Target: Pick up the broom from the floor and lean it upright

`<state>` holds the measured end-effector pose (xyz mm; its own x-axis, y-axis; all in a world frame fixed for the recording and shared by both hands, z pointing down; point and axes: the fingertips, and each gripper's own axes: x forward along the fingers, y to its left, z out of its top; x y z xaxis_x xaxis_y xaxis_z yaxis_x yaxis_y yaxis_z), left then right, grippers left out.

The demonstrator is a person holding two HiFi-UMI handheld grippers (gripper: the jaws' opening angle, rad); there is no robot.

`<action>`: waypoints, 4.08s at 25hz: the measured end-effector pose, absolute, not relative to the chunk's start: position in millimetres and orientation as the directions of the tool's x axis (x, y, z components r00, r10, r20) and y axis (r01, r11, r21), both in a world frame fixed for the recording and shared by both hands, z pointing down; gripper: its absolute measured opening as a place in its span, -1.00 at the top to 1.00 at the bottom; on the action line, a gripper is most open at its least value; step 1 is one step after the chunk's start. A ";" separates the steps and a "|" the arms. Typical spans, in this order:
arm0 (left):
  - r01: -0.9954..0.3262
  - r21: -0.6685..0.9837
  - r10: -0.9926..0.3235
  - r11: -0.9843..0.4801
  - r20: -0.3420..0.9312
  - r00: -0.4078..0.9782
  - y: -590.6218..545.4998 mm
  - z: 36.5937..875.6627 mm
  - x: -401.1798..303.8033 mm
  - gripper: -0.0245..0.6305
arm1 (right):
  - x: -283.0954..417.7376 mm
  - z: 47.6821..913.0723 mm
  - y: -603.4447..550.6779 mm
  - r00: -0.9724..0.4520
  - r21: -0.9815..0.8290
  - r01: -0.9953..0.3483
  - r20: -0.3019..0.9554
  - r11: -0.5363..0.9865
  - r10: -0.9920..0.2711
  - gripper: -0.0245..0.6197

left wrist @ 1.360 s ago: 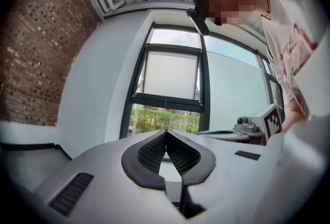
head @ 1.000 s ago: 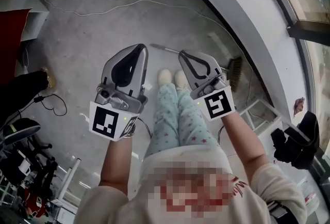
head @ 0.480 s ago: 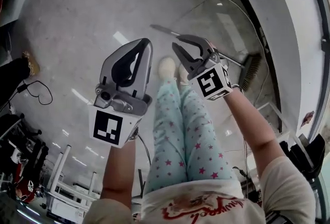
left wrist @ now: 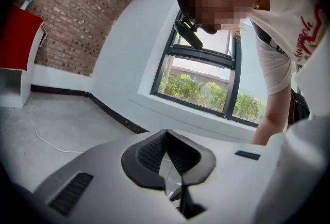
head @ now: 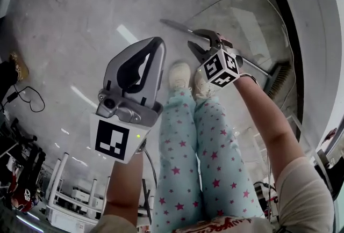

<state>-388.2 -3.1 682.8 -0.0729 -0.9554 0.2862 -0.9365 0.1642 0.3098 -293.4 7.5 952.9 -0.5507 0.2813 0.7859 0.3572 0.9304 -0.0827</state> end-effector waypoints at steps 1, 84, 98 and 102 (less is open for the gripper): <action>-0.937 0.310 -0.954 0.163 0.290 -0.070 -1.4 693.7 -386.3 0.86 | -290.1 970.1 9.2 -0.534 -0.085 0.362 0.797 0.928 0.281 0.51; -0.651 0.197 -0.497 -0.734 0.497 0.711 -238.9 396.4 3.4 0.86 | 189.4 395.9 -227.4 0.190 0.006 -0.981 0.263 -0.195 -0.946 0.63; -0.791 0.235 -0.584 -0.565 0.563 0.585 -336.9 440.1 95.6 0.86 | 284.1 422.7 -373.4 0.106 -0.068 -0.989 0.317 -0.134 -0.943 0.63; -0.788 0.227 -0.586 -0.573 0.559 0.587 -352.2 434.5 118.9 0.86 | 310.2 429.3 -401.5 0.100 -0.072 -0.989 0.322 -0.130 -0.942 0.63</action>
<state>118.9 -352.2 434.5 0.5871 -0.5856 0.5590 -0.7877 -0.5725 0.2275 310.2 -401.5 429.3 0.1003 -0.9415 0.3217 -0.9889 -0.1300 -0.0722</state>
